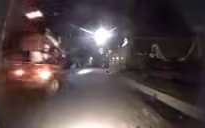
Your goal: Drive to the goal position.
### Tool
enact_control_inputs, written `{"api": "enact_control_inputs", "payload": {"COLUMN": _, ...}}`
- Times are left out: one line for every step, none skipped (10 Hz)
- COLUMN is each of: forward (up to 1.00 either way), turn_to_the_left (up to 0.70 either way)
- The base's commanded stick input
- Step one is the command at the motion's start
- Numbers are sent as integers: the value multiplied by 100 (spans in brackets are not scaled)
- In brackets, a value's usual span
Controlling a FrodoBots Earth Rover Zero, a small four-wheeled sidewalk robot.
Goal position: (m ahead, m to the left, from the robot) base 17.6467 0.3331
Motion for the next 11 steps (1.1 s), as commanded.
{"api": "enact_control_inputs", "payload": {"forward": 70, "turn_to_the_left": 0}}
{"api": "enact_control_inputs", "payload": {"forward": 70, "turn_to_the_left": 0}}
{"api": "enact_control_inputs", "payload": {"forward": 70, "turn_to_the_left": 0}}
{"api": "enact_control_inputs", "payload": {"forward": 70, "turn_to_the_left": 0}}
{"api": "enact_control_inputs", "payload": {"forward": 70, "turn_to_the_left": 0}}
{"api": "enact_control_inputs", "payload": {"forward": 70, "turn_to_the_left": -35}}
{"api": "enact_control_inputs", "payload": {"forward": 70, "turn_to_the_left": -35}}
{"api": "enact_control_inputs", "payload": {"forward": 70, "turn_to_the_left": -6}}
{"api": "enact_control_inputs", "payload": {"forward": 70, "turn_to_the_left": 0}}
{"api": "enact_control_inputs", "payload": {"forward": 70, "turn_to_the_left": 0}}
{"api": "enact_control_inputs", "payload": {"forward": 70, "turn_to_the_left": 0}}
